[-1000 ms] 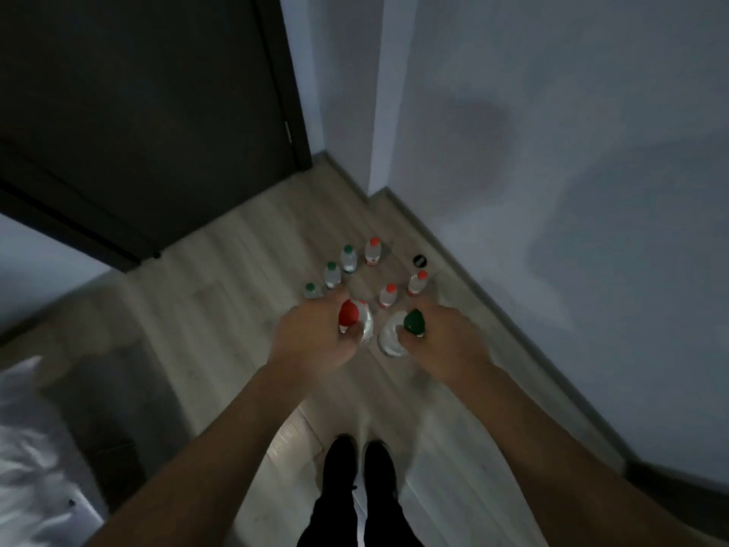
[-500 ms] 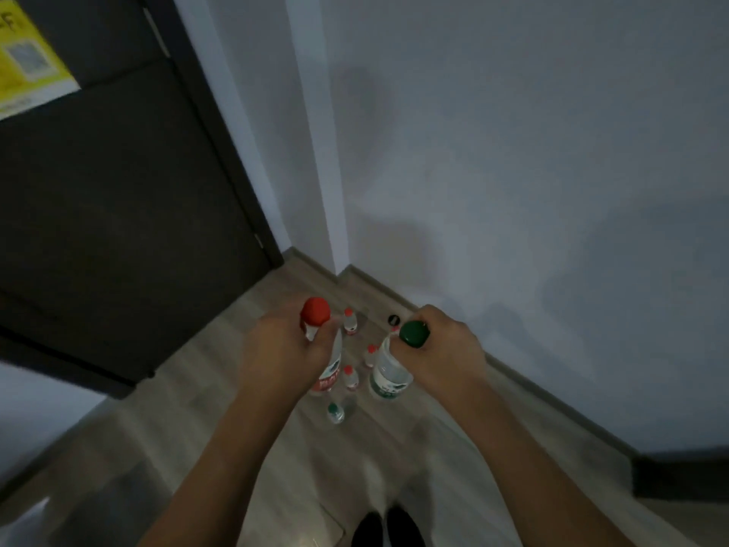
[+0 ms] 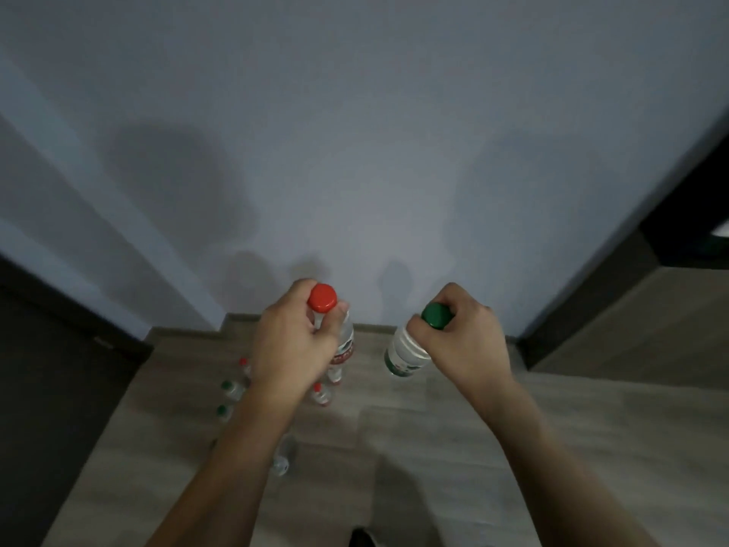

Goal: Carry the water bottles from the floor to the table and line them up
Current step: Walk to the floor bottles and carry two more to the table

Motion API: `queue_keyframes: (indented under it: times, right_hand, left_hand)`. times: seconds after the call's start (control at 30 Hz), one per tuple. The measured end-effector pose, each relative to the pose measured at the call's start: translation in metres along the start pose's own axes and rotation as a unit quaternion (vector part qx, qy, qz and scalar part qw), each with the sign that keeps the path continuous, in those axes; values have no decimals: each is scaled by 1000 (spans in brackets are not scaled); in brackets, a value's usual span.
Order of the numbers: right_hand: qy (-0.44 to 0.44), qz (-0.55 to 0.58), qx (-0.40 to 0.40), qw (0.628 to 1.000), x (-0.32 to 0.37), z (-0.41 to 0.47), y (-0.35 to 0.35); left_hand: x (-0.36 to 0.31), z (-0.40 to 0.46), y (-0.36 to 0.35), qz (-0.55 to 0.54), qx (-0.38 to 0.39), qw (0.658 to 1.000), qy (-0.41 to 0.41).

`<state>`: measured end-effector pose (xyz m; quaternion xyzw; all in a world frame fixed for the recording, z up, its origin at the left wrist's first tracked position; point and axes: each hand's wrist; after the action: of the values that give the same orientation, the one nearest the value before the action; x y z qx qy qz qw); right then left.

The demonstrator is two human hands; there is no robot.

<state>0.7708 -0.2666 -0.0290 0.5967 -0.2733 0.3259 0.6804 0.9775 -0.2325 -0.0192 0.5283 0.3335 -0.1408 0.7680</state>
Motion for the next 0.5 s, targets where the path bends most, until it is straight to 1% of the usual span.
queue_keyframes:
  times: [0.23, 0.5]
  right_hand:
    - [-75, -36, -105, 991, -84, -23, 131]
    - [-138, -66, -200, 968, -191, -78, 283]
  left_hand:
    - [-122, -25, -88, -27, 63, 994, -86]
    - [-267, -89, -199, -85, 143, 970, -179]
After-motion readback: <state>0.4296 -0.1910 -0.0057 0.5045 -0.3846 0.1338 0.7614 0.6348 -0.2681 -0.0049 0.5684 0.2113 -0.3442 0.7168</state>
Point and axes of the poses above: each hand's wrist, its own z-axis towards the middle knuckle, its own y-axis out of the back of the hand, x = y × z, and after that the axes turned 3 degrees about y, right-handed
